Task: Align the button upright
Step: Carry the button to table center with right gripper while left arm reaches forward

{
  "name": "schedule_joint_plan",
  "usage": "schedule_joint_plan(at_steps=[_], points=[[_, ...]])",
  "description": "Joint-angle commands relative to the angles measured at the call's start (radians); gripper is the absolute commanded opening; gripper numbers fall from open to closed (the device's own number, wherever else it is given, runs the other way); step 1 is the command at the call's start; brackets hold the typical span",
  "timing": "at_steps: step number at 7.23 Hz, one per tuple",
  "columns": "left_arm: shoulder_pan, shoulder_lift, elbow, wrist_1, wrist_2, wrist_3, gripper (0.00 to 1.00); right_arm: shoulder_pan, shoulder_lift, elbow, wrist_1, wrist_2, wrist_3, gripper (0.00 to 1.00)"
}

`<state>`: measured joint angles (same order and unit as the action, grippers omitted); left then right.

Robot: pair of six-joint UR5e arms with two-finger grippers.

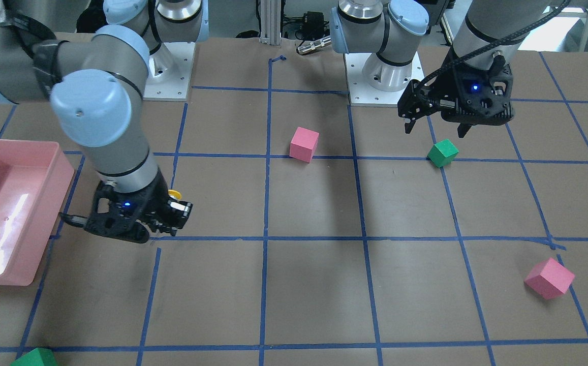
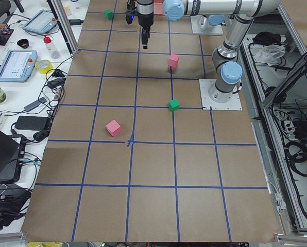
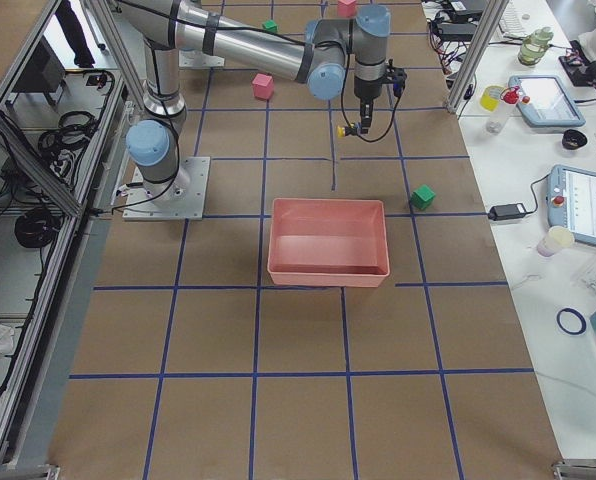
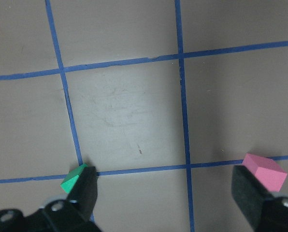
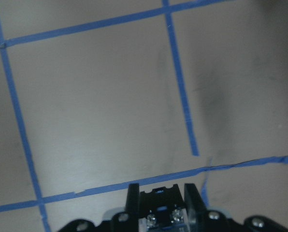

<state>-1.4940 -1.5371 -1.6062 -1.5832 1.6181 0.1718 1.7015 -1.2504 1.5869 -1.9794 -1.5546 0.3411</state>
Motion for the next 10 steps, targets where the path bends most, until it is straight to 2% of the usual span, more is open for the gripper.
schedule_joint_plan(at_steps=[1,4,10], points=[[0.0,0.0,0.0,0.0,0.0,0.0,1.0,0.154,0.084,0.001,-0.082,0.028,0.191,0.0],[0.001,0.0,-0.001,-0.017,0.0,0.021,1.0,0.225,0.201,0.005,-0.2,0.033,0.251,0.0],[-0.006,0.011,-0.003,-0.031,-0.013,0.018,1.0,0.23,0.212,0.053,-0.243,0.033,0.257,0.01]])
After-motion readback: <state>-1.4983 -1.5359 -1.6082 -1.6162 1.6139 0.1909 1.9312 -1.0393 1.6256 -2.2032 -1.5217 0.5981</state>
